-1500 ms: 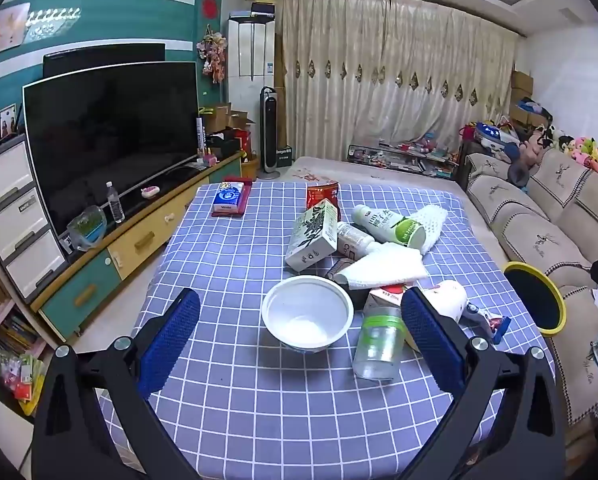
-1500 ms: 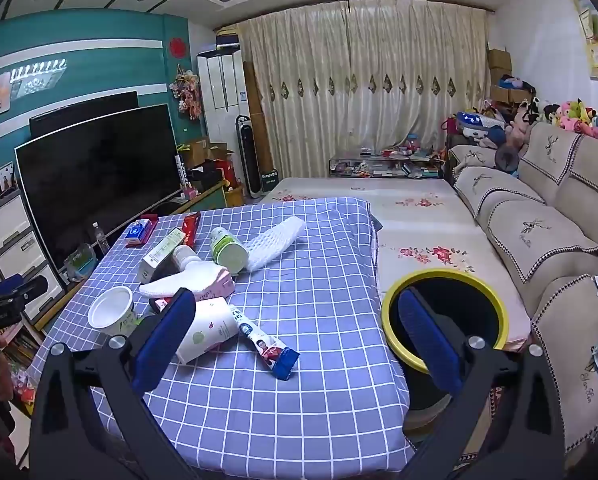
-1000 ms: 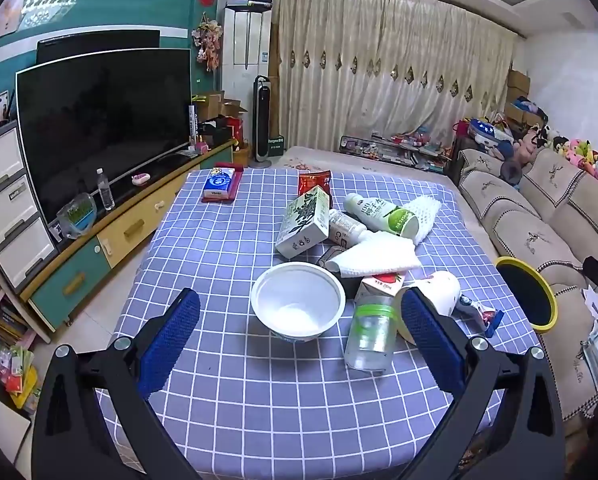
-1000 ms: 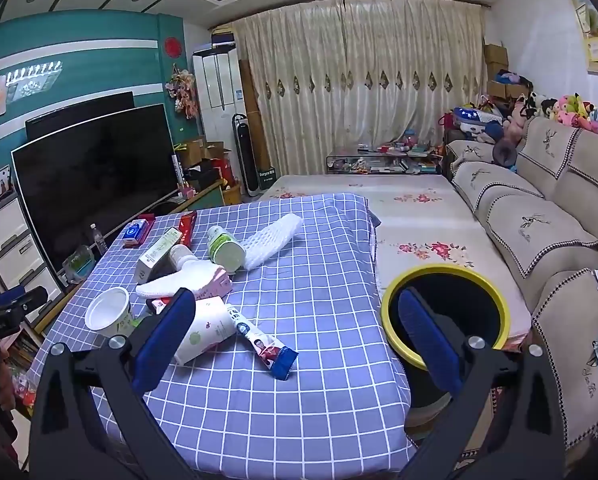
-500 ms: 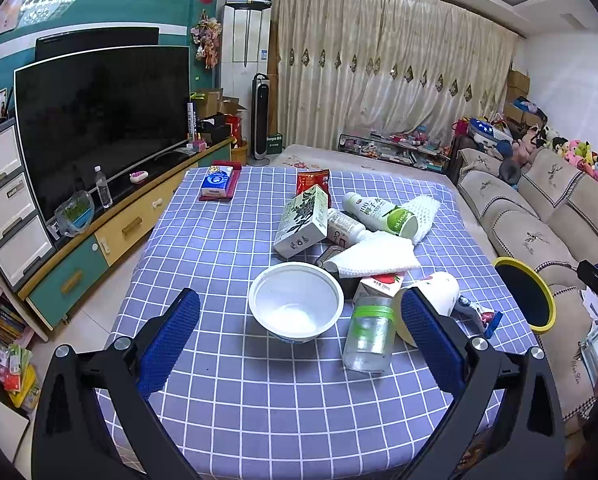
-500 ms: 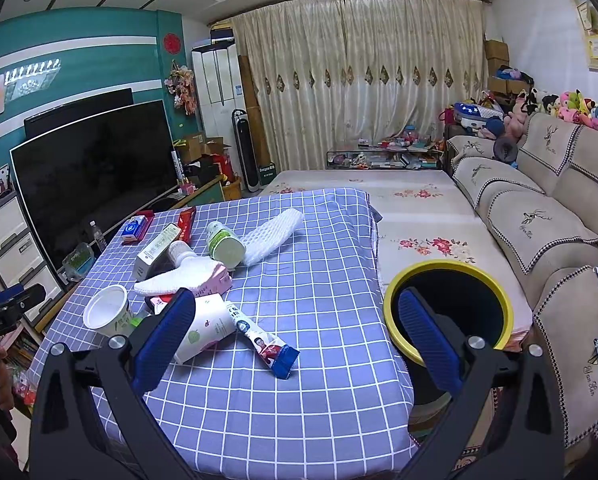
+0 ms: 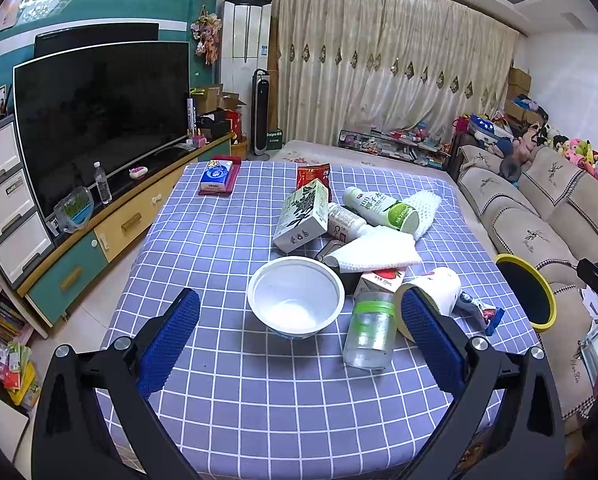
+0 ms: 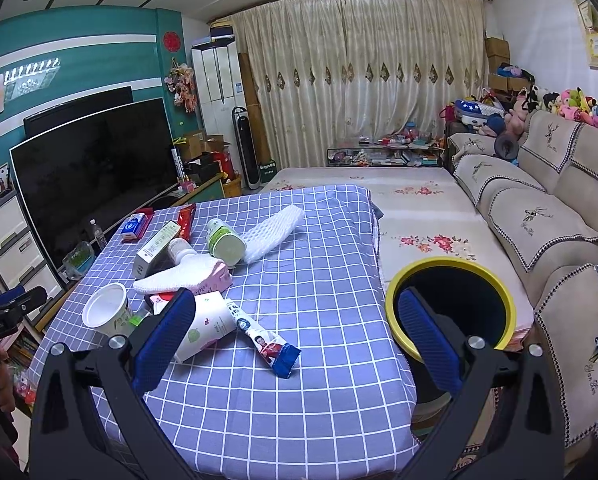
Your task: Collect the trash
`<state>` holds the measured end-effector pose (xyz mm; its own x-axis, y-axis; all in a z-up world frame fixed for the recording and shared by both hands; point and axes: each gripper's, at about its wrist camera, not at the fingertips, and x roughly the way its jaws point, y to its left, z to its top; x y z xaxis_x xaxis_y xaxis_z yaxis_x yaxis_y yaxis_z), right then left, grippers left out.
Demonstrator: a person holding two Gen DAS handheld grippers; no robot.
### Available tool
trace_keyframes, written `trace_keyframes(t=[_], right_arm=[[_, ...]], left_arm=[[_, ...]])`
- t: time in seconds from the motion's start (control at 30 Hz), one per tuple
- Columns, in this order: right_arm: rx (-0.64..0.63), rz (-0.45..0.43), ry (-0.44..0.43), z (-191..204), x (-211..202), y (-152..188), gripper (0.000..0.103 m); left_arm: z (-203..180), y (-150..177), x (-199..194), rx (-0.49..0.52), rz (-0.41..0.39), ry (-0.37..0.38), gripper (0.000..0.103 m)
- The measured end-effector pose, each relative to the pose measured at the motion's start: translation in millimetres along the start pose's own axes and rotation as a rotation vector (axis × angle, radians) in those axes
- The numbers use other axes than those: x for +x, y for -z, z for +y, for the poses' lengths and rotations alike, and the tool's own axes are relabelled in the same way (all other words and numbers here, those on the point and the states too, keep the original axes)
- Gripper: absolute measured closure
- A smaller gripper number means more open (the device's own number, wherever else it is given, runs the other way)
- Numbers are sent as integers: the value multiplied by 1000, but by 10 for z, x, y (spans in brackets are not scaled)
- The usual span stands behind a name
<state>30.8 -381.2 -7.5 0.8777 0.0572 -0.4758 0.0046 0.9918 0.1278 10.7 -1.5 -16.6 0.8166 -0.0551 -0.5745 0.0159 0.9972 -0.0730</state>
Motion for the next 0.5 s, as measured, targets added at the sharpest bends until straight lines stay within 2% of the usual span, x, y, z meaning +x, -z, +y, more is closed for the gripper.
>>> trace_keyframes(t=[0.5], right_arm=[[4, 21, -4, 8, 83, 29, 6]], left_arm=[[0, 29, 67, -6, 16, 2, 4]])
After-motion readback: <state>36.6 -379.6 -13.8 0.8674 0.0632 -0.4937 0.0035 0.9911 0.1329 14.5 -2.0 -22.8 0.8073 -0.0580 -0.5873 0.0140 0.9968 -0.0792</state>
